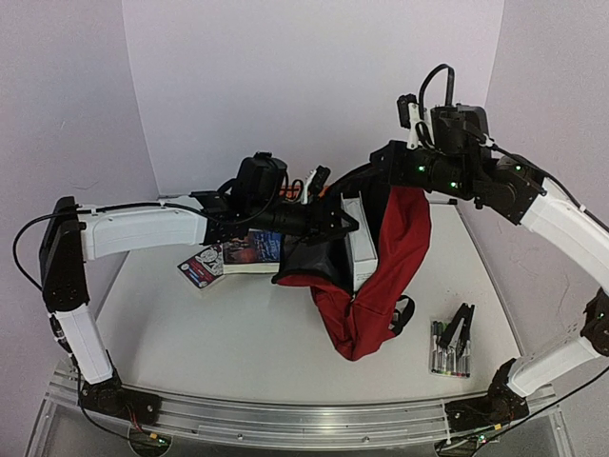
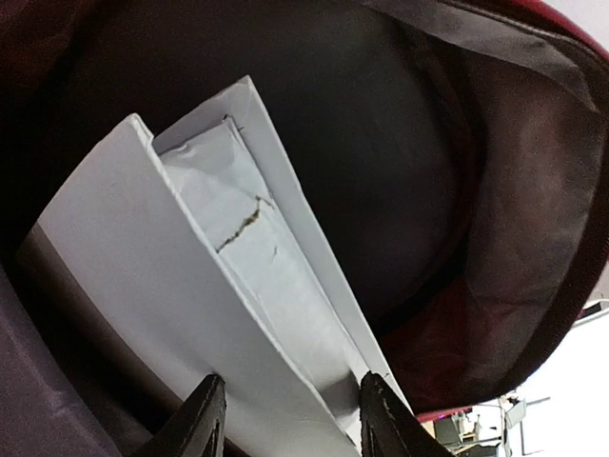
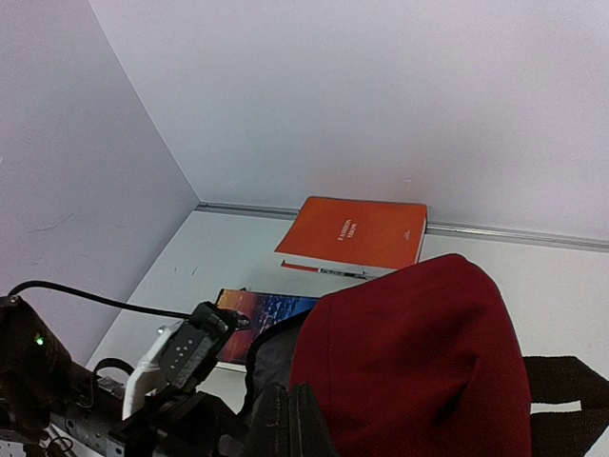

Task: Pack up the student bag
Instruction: Place the book in the student bag, then adjust the book at the center of the board, then pick up the book from the center of the board.

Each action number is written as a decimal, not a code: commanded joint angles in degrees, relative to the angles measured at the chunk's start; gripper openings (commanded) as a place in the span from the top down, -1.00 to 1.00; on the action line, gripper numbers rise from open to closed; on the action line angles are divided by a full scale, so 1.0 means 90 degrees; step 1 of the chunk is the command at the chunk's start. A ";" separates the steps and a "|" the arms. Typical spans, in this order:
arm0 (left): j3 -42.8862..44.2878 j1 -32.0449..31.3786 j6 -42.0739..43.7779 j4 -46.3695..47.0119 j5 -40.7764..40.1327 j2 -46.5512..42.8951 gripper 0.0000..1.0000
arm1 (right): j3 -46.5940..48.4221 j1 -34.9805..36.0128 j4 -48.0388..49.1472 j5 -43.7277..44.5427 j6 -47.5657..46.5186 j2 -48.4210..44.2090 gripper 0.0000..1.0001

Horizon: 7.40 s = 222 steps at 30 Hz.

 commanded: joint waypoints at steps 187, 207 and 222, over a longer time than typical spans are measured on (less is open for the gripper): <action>-0.5991 0.6472 -0.2437 0.4373 -0.0130 -0.1424 -0.78 | -0.0225 0.0114 0.0109 0.0857 -0.0097 -0.0597 1.00; -0.5177 0.6509 -0.2930 0.6871 0.0036 0.1747 -0.45 | -0.0028 0.0116 0.0041 0.1046 -0.0221 -0.0456 1.00; -0.4914 0.6520 -0.1959 0.6761 0.0321 0.0908 0.45 | 0.0129 0.0115 -0.0046 0.1109 -0.0268 -0.0330 1.00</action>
